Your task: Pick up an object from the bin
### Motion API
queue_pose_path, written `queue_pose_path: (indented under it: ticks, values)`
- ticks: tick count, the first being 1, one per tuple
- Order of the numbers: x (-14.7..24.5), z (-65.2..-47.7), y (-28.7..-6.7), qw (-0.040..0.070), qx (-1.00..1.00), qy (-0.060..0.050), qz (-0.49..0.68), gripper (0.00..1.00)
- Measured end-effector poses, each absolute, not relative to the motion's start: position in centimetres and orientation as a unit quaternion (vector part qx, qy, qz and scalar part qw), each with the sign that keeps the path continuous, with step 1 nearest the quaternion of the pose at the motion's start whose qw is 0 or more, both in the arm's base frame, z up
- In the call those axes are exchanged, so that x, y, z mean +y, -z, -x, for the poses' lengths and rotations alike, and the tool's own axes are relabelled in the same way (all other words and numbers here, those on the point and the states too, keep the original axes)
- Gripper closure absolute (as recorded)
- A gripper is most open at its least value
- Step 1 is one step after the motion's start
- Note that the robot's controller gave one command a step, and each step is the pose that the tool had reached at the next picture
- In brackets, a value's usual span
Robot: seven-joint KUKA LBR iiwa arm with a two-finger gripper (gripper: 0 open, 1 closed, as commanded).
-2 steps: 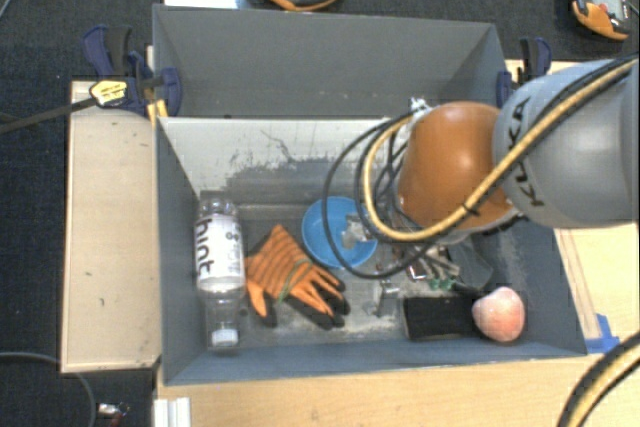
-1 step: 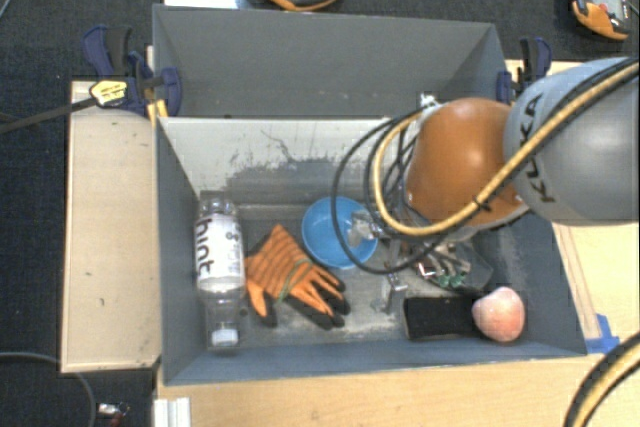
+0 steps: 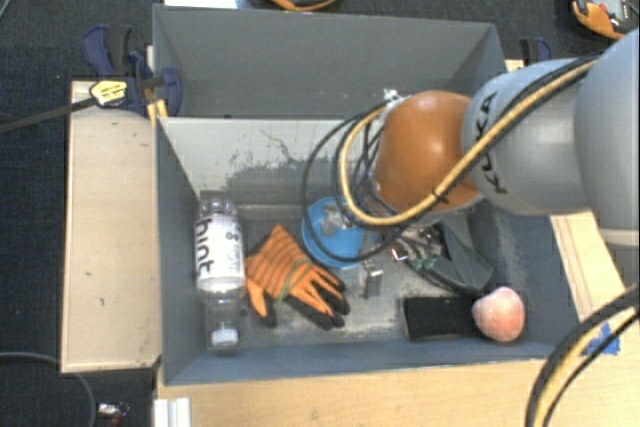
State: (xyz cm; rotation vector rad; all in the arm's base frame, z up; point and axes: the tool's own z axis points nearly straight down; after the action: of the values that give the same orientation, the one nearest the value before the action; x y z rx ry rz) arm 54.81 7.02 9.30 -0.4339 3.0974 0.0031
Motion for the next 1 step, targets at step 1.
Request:
queue_pose_path:
  ticks: [1]
  values:
    - [6.43,-51.6,-8.93,0.007,0.997,0.0,0.074,0.0]
